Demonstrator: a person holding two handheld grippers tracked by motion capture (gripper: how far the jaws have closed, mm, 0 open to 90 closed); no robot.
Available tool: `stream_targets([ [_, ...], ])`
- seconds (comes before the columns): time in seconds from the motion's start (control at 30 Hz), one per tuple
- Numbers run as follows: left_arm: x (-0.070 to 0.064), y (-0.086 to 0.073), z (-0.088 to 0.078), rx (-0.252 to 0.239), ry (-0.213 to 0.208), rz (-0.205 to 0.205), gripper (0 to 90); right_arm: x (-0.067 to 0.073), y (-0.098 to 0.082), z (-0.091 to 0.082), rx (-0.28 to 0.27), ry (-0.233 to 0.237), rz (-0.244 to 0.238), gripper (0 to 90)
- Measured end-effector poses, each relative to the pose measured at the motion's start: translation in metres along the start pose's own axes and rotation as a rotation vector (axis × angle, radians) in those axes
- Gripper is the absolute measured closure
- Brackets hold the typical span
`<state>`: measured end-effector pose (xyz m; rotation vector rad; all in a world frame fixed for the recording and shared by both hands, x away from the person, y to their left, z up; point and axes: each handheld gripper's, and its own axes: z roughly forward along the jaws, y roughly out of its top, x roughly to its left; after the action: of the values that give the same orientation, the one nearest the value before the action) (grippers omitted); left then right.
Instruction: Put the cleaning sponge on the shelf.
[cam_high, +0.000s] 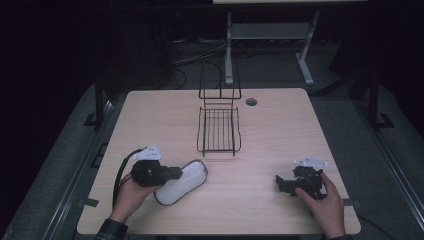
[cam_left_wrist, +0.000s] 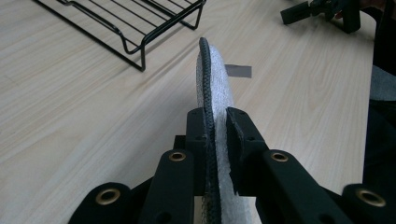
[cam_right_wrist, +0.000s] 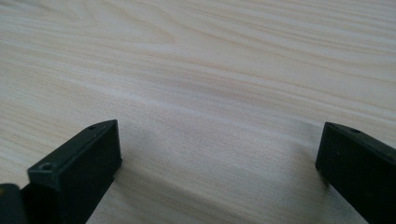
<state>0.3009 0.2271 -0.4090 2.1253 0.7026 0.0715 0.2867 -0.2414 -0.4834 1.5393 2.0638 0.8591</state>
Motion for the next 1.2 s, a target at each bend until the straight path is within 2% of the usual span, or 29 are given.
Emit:
stream_targets([
  [0.43,-0.002,0.009,-0.003,-0.017,-0.021,0.008,80.9,0.0,0.0,0.0,0.0,0.0,-0.001,0.0],
  [0.67,-0.003,0.015,-0.005,-0.028,-0.029,-0.001,81.2,0.0,0.0,0.0,0.0,0.0,-0.001,0.0],
  [1.2,0.006,0.035,-0.008,-0.054,-0.031,-0.002,81.1,0.0,0.0,0.0,0.001,0.0,-0.002,0.0],
])
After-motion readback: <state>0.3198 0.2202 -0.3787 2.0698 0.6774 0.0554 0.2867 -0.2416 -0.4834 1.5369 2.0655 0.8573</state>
